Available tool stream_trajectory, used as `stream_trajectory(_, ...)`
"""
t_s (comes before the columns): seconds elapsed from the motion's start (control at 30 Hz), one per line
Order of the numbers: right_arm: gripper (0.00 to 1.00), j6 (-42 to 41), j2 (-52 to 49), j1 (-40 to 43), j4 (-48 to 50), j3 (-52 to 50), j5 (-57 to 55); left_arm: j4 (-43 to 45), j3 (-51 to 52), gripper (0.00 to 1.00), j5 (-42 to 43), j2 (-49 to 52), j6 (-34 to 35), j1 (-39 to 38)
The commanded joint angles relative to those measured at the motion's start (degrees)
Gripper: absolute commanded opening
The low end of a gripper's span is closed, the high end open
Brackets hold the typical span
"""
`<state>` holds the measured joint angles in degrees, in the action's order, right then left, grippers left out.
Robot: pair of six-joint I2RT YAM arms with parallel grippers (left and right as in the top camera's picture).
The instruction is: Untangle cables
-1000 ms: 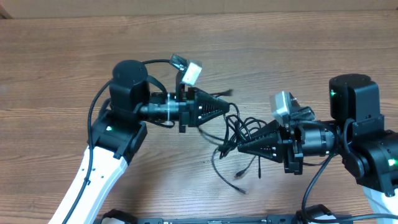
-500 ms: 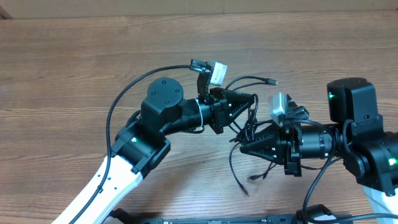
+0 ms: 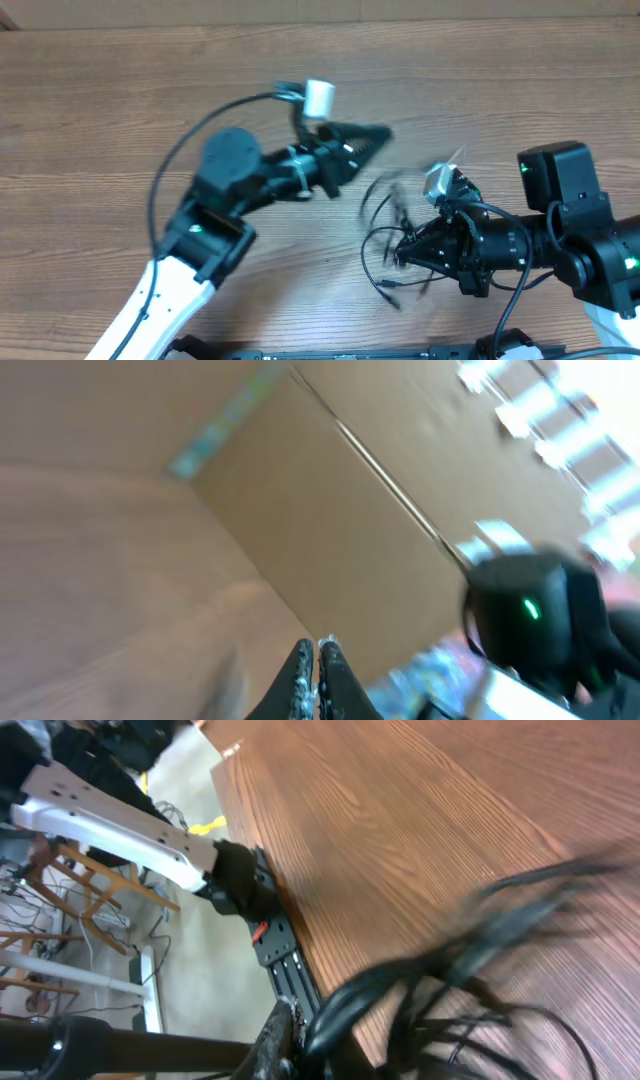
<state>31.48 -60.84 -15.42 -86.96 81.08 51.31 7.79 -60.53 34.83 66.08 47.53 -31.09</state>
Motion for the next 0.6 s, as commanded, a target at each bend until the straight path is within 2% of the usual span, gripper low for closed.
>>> stream_trajectory(0.0, 0.04, -0.39, 0.94, -0.33, 0.24, 0.26, -0.59, -2.84, -1.46, 0.04, -3.3, -4.17, 0.96, 4.7)
stream_trajectory(0.13, 0.04, -0.35, 0.94, -0.33, 0.61, 0.26, -0.48, -10.78, -1.46, 0.04, -2.89, -5.9, 0.11, 8.7)
stream_trajectory(0.17, 0.04, -0.35, 0.94, -0.33, 0.66, 0.26, -0.48, -11.69, -1.46, 0.04, 0.0, -5.84, -4.37, 8.74)
stream_trajectory(0.2, 0.04, -0.35, 0.94, -0.33, 0.68, 0.26, -0.46, -12.33, -1.46, 0.06, 6.4, -5.64, -12.11, 8.74)
stream_trajectory(0.27, 0.04, -0.09, 0.94, -0.33, 0.98, 0.26, 0.11, -15.26, -1.46, 0.26, 20.41, -5.38, -25.51, 8.72)
stream_trajectory(0.33, 0.04, 0.04, 0.94, -0.33, 1.92, 0.26, 1.64, -20.41, -1.46, 0.61, 28.85, -5.33, -34.25, 8.68)
stream_trajectory(0.37, 0.04, 0.11, 0.94, -0.33, 2.8, 0.26, 3.43, -25.05, -1.44, 0.89, 33.2, -5.33, -39.67, 8.66)
stream_trajectory(0.43, 0.04, 0.13, 0.94, -0.33, 3.78, 0.26, 5.88, -31.74, -1.46, 1.0, 36.81, -5.33, -46.18, 8.66)
stream_trajectory(0.57, 0.04, 0.33, 0.94, -0.33, 4.66, 0.26, 8.26, -40.63, -1.44, 1.0, 37.44, -5.35, -55.65, 8.68)
